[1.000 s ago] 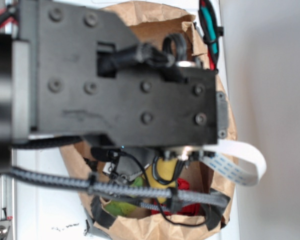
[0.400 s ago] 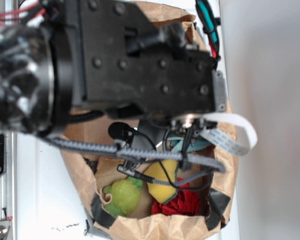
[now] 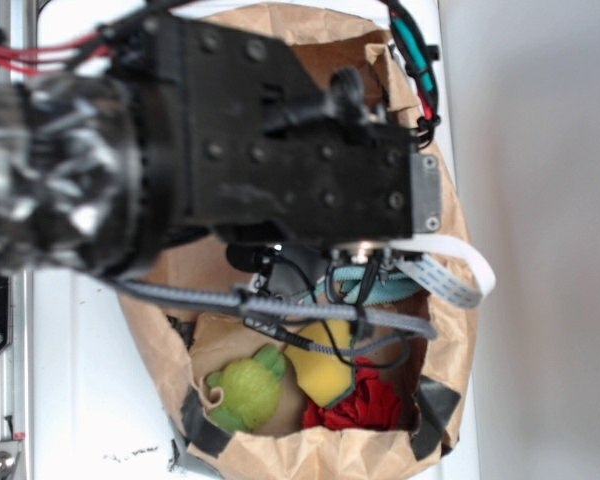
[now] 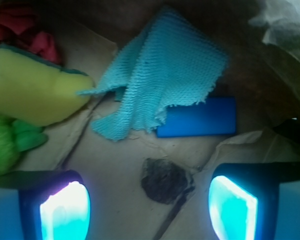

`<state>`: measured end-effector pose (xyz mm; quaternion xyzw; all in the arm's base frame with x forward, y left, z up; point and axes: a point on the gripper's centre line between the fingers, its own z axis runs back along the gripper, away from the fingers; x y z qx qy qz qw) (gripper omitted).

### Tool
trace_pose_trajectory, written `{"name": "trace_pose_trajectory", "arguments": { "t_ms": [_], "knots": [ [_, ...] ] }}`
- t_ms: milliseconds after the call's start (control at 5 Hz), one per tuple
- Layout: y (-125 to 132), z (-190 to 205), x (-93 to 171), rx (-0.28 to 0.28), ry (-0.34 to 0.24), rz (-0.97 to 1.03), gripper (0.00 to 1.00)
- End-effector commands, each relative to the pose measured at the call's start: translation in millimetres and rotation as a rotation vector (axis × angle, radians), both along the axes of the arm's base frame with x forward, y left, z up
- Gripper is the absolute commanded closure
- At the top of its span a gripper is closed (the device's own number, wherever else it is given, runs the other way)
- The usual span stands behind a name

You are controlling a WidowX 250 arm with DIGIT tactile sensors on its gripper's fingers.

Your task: Grab the rock.

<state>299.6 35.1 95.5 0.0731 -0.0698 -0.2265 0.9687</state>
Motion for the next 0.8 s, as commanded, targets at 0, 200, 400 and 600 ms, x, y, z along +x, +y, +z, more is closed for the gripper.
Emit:
{"name": "trace_pose_trajectory", "arguments": {
  "t_ms": [0,200,400,600],
  "knots": [
    [2,2,7,0.035,-0.022,-0.006,0.0],
    [2,-8,7,0.049,-0.03,-0.016,0.0],
    [4,-15,10,0.025,-0.028,-0.03,0.0],
    [5,-18,10,0.003,-0.023,-0.041,0.0]
  ]
}}
